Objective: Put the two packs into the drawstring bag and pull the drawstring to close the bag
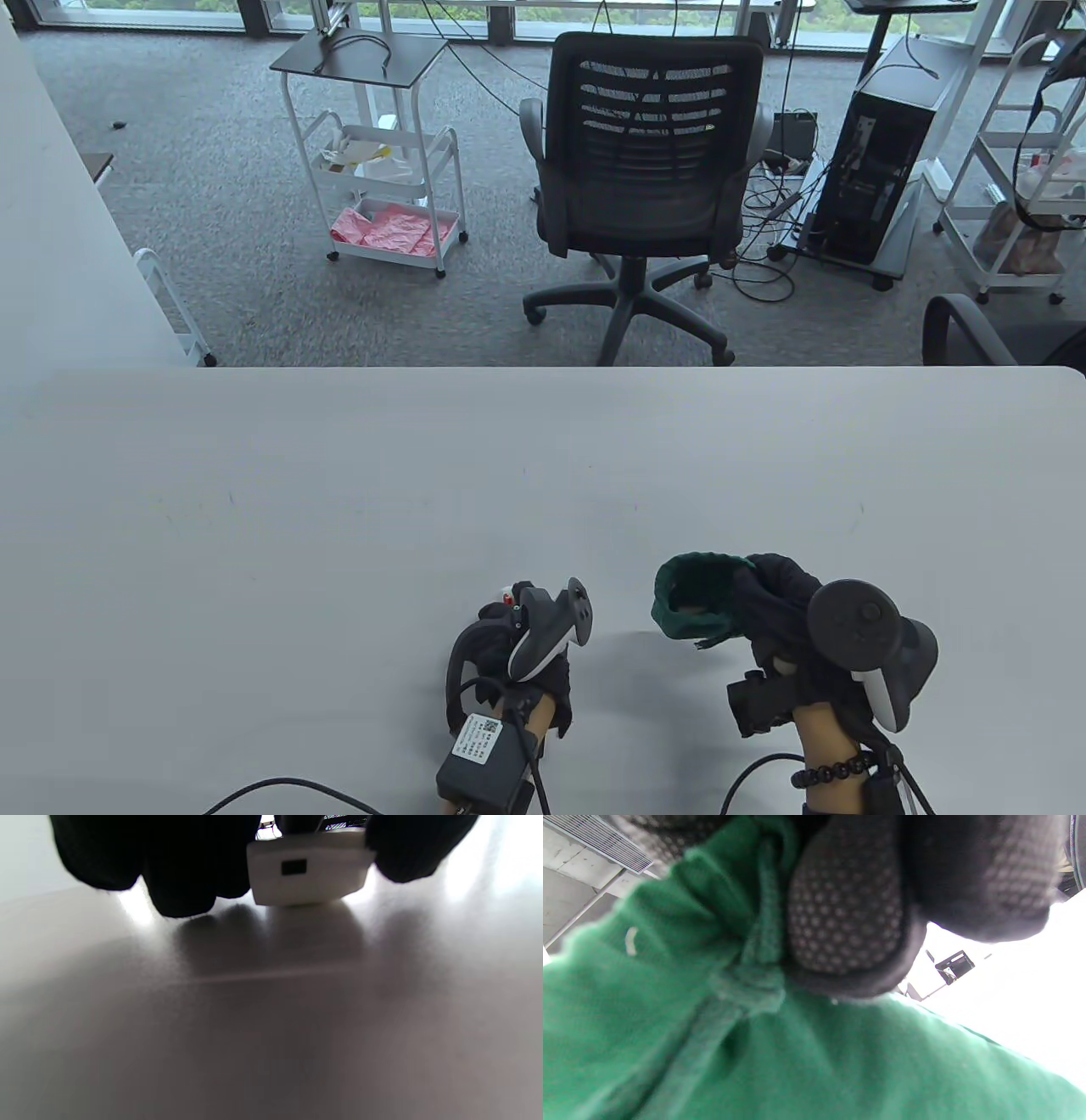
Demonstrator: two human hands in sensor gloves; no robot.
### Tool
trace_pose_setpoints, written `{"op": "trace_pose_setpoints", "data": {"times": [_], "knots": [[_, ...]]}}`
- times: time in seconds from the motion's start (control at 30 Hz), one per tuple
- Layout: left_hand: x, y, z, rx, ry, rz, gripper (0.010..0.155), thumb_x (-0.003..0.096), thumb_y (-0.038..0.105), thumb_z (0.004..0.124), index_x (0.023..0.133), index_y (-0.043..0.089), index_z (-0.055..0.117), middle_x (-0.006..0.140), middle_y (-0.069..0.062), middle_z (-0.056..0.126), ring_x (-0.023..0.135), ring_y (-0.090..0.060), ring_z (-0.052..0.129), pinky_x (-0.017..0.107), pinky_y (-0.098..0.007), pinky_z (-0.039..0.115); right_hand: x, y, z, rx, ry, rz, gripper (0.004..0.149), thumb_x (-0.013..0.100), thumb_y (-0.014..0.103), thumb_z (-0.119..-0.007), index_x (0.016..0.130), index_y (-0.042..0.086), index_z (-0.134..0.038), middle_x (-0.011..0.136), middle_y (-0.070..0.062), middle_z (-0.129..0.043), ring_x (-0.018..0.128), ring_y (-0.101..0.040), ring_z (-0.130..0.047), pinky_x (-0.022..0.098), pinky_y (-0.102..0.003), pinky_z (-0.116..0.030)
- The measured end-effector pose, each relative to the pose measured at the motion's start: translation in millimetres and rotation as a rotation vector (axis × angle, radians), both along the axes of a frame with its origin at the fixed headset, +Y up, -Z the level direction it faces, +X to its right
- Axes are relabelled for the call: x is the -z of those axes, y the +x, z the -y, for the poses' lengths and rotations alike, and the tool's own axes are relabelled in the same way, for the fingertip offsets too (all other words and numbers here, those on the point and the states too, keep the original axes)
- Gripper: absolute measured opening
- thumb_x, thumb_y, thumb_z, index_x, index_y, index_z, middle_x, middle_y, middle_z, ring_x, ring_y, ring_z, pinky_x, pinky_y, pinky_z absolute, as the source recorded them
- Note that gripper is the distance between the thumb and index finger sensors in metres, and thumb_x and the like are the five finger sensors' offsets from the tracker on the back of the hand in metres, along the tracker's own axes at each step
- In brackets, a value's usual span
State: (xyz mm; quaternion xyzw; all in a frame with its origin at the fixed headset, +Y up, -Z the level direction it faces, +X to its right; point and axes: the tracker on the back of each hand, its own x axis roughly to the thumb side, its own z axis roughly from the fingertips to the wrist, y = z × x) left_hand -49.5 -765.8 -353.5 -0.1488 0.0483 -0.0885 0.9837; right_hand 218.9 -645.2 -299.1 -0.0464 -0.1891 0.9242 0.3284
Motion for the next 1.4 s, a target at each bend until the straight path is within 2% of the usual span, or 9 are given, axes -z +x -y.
{"op": "trace_pose_setpoints", "data": {"times": [0.2,0.43,0.77,0.83,1.07,1.3,1.4], "knots": [[-1.8,1.1,3.9,0.023,-0.059,-0.01,0.077,0.054,0.054,0.067,0.112,0.019,0.031,0.105,-0.028,0.062,0.087,-0.048,0.082,0.062,-0.064,0.071,0.0,1.7,-0.3,0.011,0.012,-0.001,0.039,0.047,0.037,-0.086,0.069,0.005,-0.093,0.046,-0.009,-0.104,0.023,-0.014,-0.108,0.02,-0.034,-0.097],[0.5,-0.9,4.8,0.047,-0.013,-0.026,0.071,0.0547,0.048,0.07,0.111,0.02,0.036,0.099,-0.028,0.069,0.08,-0.046,0.087,0.061,-0.061,0.074,-0.2,0.9,-0.5,0.009,0.014,-0.004,0.039,0.047,0.036,-0.086,0.07,0.006,-0.093,0.046,-0.009,-0.104,0.023,-0.014,-0.108,0.021,-0.035,-0.096],[2.8,-25.8,-6.1,-0.141,0.03,-0.143,0.065,0.0532,0.042,0.073,0.109,0.023,0.047,0.097,-0.031,0.069,0.077,-0.041,0.094,0.059,-0.055,0.084,0.6,-0.8,2.1,-0.006,0.008,-0.002,0.039,0.047,0.036,-0.086,0.069,0.005,-0.093,0.046,-0.009,-0.104,0.023,-0.014,-0.108,0.021,-0.035,-0.096],[1.9,-29.7,-12.5,-0.187,0.071,-0.157,0.065,0.0525,0.042,0.074,0.109,0.023,0.049,0.097,-0.03,0.069,0.076,-0.041,0.094,0.059,-0.055,0.084,1.4,-1.3,2.8,-0.01,0.004,-0.003,0.039,0.047,0.036,-0.086,0.069,0.006,-0.093,0.046,-0.009,-0.104,0.023,-0.014,-0.108,0.021,-0.035,-0.096],[-6.3,-39.3,-56.1,-0.481,0.278,-0.125,0.061,0.0512,0.043,0.076,0.106,0.021,0.058,0.096,-0.029,0.072,0.072,-0.039,0.098,0.056,-0.053,0.087,0.9,1.1,2.2,-0.009,0.011,0.008,0.039,0.047,0.036,-0.086,0.069,0.006,-0.093,0.046,-0.009,-0.104,0.023,-0.014,-0.108,0.021,-0.035,-0.096],[-26.0,-33.2,-97.8,-0.856,0.395,-0.011,0.058,0.0514,0.045,0.074,0.101,0.016,0.067,0.098,-0.028,0.07,0.067,-0.032,0.101,0.053,-0.049,0.091,0.1,7.2,1.0,0.008,0.018,0.03,0.039,0.047,0.036,-0.086,0.069,0.005,-0.093,0.046,-0.009,-0.104,0.024,-0.014,-0.108,0.021,-0.035,-0.096],[-35.3,-26.2,-113.5,-0.973,0.434,0.083,0.057,0.0519,0.047,0.073,0.099,0.015,0.07,0.1,-0.027,0.066,0.064,-0.029,0.103,0.052,-0.048,0.093,0.2,10.4,1.5,0.013,0.016,0.039,0.039,0.047,0.036,-0.086,0.069,0.005,-0.093,0.046,-0.009,-0.104,0.023,-0.014,-0.108,0.021,-0.035,-0.096]]}}
